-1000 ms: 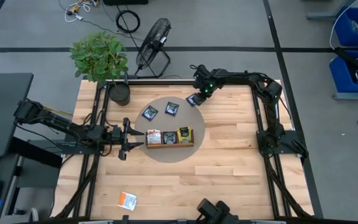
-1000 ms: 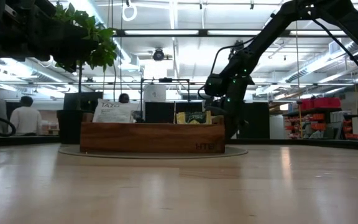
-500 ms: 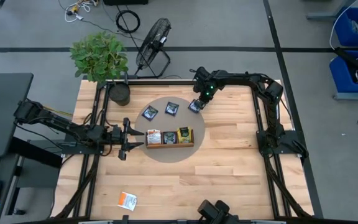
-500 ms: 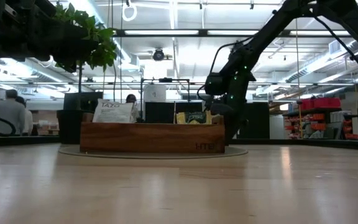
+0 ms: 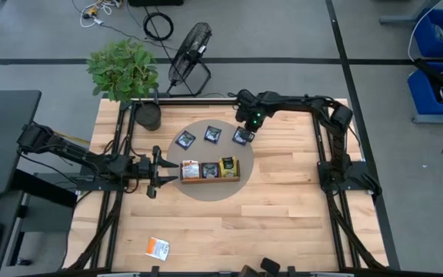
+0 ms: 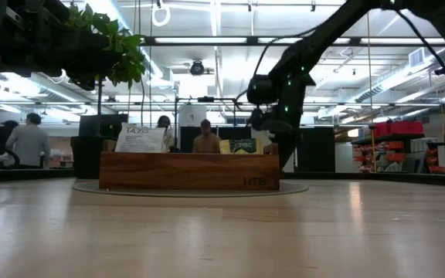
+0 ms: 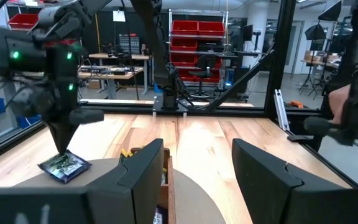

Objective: Pick & Place Tea
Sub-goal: Put the top right purple tea bag into the middle compartment of the wooden organizer

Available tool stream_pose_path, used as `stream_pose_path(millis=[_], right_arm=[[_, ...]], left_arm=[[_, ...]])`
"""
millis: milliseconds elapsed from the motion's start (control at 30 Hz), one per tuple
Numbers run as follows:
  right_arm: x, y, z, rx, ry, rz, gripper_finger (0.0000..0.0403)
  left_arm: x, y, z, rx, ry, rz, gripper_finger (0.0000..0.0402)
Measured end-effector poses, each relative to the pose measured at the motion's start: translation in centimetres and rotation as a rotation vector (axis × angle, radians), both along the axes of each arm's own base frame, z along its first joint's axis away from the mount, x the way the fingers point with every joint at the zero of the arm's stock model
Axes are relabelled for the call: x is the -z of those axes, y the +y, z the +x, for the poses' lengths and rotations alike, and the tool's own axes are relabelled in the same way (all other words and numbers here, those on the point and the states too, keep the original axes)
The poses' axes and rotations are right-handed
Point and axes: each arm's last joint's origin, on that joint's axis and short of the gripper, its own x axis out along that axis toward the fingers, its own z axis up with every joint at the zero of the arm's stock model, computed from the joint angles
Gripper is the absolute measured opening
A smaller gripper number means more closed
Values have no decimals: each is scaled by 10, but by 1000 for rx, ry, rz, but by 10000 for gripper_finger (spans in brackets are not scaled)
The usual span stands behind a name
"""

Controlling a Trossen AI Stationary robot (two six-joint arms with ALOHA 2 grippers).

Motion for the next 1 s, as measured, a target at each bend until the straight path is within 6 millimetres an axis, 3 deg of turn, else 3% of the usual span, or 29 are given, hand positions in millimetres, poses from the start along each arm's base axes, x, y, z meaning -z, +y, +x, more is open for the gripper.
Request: stream_pose_path(millis=[233, 467, 633, 800, 1000], right_arm=[[-35, 28, 6, -60, -80, -30, 0], [-38, 55, 19, -126, -104, -54, 0], [-34, 42, 15, -80, -144, -39, 9], [-26, 26, 2, -27, -165, 52, 77], [-12, 20, -5, 31, -230, 122, 215]], left_arm=[[0, 0, 0, 0, -1, 0, 197], [0, 0, 0, 0, -1, 0, 197], [0, 0, 0, 0, -1, -5, 197], [0, 0, 0, 2, 1, -25, 197], [0, 0, 0, 2, 1, -25, 197]])
